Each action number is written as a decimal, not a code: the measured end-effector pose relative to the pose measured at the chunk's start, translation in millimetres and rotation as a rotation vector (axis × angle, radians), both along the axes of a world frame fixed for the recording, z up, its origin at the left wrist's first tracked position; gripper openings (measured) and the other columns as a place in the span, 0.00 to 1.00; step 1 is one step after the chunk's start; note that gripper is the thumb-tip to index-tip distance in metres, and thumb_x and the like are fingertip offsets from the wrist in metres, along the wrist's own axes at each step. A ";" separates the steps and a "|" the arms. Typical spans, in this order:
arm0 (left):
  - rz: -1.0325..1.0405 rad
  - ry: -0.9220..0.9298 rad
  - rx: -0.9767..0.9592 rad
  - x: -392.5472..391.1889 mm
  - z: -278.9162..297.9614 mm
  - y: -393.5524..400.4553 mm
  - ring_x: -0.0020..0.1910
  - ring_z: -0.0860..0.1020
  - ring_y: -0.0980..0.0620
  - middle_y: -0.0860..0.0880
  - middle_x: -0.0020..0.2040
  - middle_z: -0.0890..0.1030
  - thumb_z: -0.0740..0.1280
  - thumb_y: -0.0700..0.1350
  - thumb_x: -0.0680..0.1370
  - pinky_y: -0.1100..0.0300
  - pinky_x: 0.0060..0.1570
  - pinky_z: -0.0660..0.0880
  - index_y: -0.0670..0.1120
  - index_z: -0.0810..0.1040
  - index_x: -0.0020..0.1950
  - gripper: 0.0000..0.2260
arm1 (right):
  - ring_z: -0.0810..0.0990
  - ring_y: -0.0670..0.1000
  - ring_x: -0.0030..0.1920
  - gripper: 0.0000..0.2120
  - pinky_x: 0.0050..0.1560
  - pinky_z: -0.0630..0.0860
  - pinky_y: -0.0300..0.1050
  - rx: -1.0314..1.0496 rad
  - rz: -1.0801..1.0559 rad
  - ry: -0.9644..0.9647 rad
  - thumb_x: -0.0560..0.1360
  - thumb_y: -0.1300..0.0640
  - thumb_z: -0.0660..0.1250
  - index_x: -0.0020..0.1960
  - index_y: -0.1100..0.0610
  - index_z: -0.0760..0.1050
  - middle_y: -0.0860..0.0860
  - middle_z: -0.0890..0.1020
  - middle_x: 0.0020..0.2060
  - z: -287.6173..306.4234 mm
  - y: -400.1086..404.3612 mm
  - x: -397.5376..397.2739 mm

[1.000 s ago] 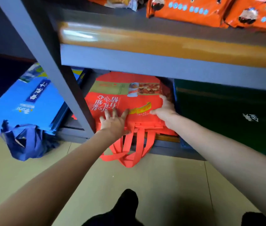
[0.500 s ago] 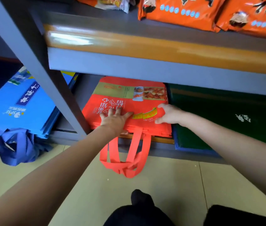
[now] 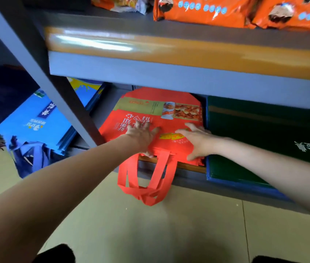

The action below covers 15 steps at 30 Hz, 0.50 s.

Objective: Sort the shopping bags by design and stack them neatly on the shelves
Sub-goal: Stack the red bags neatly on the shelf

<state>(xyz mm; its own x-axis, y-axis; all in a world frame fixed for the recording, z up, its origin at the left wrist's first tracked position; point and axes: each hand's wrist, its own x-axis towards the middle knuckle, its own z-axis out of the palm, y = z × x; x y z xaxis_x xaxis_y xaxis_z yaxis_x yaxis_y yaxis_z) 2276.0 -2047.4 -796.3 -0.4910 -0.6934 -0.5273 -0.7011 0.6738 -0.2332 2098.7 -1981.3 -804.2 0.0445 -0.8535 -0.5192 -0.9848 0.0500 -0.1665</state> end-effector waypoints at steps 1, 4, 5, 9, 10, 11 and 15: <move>0.001 0.021 0.002 -1.3 -2.2 1.7 0.73 0.54 0.35 0.42 0.76 0.50 0.70 0.60 0.70 0.38 0.65 0.61 0.55 0.41 0.77 0.46 | 0.49 0.63 0.74 0.49 0.72 0.55 0.61 0.013 -0.019 -0.005 0.65 0.50 0.76 0.76 0.44 0.48 0.55 0.43 0.76 1.6 -0.3 -3.5; -0.030 0.039 -0.002 1.6 -3.1 0.0 0.73 0.54 0.36 0.44 0.76 0.50 0.71 0.60 0.70 0.37 0.64 0.62 0.57 0.42 0.76 0.46 | 0.45 0.66 0.74 0.55 0.72 0.52 0.63 0.086 -0.042 0.051 0.63 0.42 0.76 0.76 0.43 0.41 0.56 0.39 0.76 8.6 1.9 -6.4; -0.045 0.018 -0.005 3.2 -0.4 -2.2 0.73 0.53 0.37 0.44 0.77 0.48 0.71 0.60 0.69 0.36 0.64 0.62 0.57 0.41 0.76 0.47 | 0.44 0.68 0.74 0.57 0.72 0.49 0.65 0.098 -0.046 0.079 0.63 0.41 0.76 0.76 0.43 0.39 0.56 0.37 0.75 10.5 4.6 -4.6; -0.054 -0.048 -0.026 13.9 4.7 -5.1 0.73 0.52 0.36 0.44 0.77 0.46 0.73 0.58 0.69 0.35 0.64 0.62 0.55 0.39 0.76 0.50 | 0.42 0.70 0.73 0.58 0.71 0.42 0.64 0.067 -0.048 0.160 0.64 0.42 0.76 0.75 0.43 0.34 0.56 0.32 0.74 7.0 18.5 3.5; -0.058 -0.035 -0.038 18.4 1.1 -3.1 0.73 0.53 0.36 0.43 0.77 0.46 0.72 0.59 0.70 0.36 0.65 0.61 0.54 0.38 0.76 0.49 | 0.42 0.70 0.73 0.58 0.71 0.42 0.64 0.054 -0.055 0.170 0.64 0.42 0.76 0.75 0.43 0.34 0.56 0.32 0.74 5.3 20.0 5.0; -0.066 -0.019 -0.051 23.0 -3.8 -0.2 0.74 0.52 0.35 0.43 0.77 0.45 0.71 0.59 0.71 0.36 0.66 0.61 0.53 0.37 0.76 0.49 | 0.43 0.70 0.73 0.57 0.71 0.41 0.64 0.037 -0.061 0.179 0.65 0.43 0.76 0.75 0.43 0.34 0.56 0.32 0.74 3.3 20.1 6.7; -0.049 0.034 -0.060 27.4 -17.1 5.1 0.74 0.51 0.35 0.42 0.77 0.44 0.67 0.59 0.74 0.36 0.68 0.57 0.51 0.36 0.76 0.46 | 0.46 0.68 0.73 0.54 0.71 0.42 0.65 0.005 -0.026 0.210 0.66 0.47 0.76 0.76 0.44 0.38 0.56 0.36 0.75 1.4 14.5 14.7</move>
